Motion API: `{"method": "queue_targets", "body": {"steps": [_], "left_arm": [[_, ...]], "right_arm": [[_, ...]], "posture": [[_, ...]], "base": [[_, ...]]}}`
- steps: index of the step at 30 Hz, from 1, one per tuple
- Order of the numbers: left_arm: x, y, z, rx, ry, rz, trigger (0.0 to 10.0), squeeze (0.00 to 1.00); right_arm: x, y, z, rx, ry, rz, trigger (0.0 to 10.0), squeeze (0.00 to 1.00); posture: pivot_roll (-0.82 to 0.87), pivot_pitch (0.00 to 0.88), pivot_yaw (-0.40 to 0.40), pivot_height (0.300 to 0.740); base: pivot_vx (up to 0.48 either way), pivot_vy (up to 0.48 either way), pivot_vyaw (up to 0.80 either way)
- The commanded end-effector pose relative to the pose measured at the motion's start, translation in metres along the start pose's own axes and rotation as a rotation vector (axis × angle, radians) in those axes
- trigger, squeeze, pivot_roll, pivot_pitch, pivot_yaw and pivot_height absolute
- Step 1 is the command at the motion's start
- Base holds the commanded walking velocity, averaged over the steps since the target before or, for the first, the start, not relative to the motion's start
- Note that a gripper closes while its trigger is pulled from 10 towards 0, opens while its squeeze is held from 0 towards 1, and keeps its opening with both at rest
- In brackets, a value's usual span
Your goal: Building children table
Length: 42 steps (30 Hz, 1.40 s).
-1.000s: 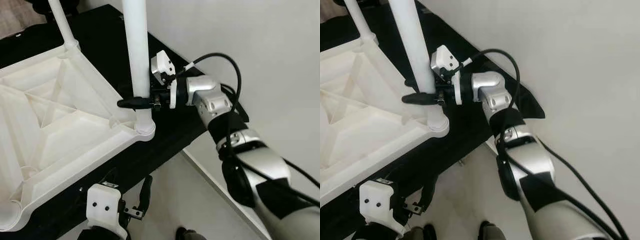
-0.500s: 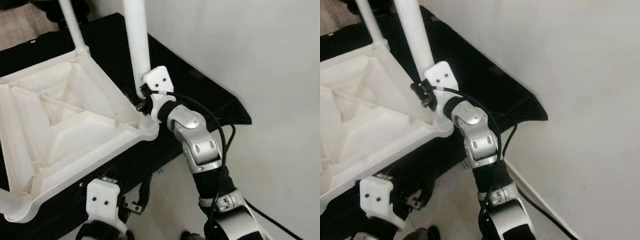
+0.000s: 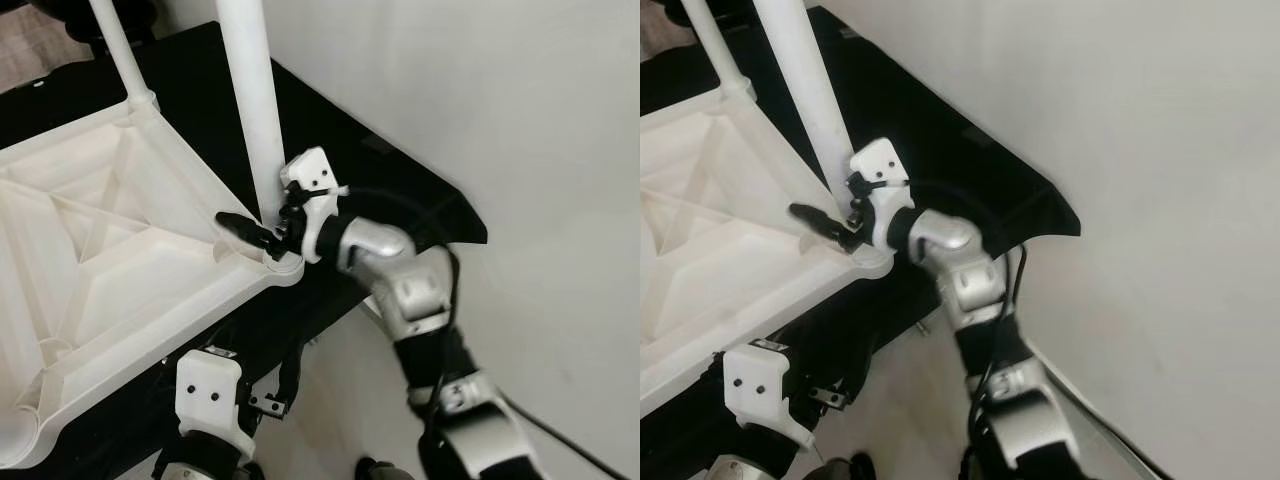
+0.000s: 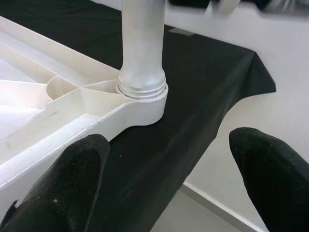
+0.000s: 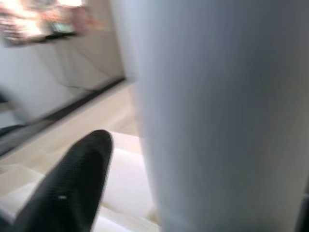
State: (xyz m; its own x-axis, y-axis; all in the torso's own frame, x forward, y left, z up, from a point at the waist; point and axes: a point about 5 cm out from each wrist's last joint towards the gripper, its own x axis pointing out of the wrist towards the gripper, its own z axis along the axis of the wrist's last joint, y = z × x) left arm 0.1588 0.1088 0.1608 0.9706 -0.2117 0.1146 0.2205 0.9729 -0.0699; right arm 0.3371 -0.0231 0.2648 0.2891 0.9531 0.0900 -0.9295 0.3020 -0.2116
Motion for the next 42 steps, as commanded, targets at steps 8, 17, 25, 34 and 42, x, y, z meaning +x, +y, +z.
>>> {"method": "queue_targets", "body": {"steps": [8, 17, 25, 34, 42], "left_arm": [[-0.005, -0.002, -0.004, -0.007, 0.03, 0.008, 10.0, 0.0], [-0.011, -0.002, -0.002, 0.0, 0.044, 0.016, 10.0, 0.0], [-0.013, -0.001, -0.003, 0.003, 0.051, 0.018, 10.0, 0.0], [-0.01, -0.002, -0.004, -0.002, 0.046, 0.018, 10.0, 0.0], [-0.006, 0.0, -0.003, -0.005, 0.037, 0.012, 10.0, 0.0]], "right_arm": [[-0.01, -0.023, 0.002, -0.048, 0.068, 0.238, 10.0, 0.0], [-0.007, -0.043, 0.012, 0.014, 0.026, 0.227, 0.0, 0.0], [-0.01, -0.048, 0.011, 0.024, 0.034, 0.238, 0.0, 0.0], [-0.03, -0.062, -0.016, 0.01, 0.069, -0.136, 0.0, 0.0], [-0.039, -0.002, -0.083, 0.117, 0.223, -0.769, 0.0, 0.0]], "posture": [[0.03, 0.257, -0.022, 0.74], [0.06, 0.279, -0.016, 0.74], [0.06, 0.273, -0.012, 0.74], [0.03, 0.263, -0.024, 0.74], [0.01, 0.266, -0.013, 0.74]], "base": [[0.0, 0.0, 0.0], [0.0, 0.0, 0.0], [0.0, 0.0, 0.0], [0.0, 0.0, 0.0], [0.0, 0.0, 0.0]]}}
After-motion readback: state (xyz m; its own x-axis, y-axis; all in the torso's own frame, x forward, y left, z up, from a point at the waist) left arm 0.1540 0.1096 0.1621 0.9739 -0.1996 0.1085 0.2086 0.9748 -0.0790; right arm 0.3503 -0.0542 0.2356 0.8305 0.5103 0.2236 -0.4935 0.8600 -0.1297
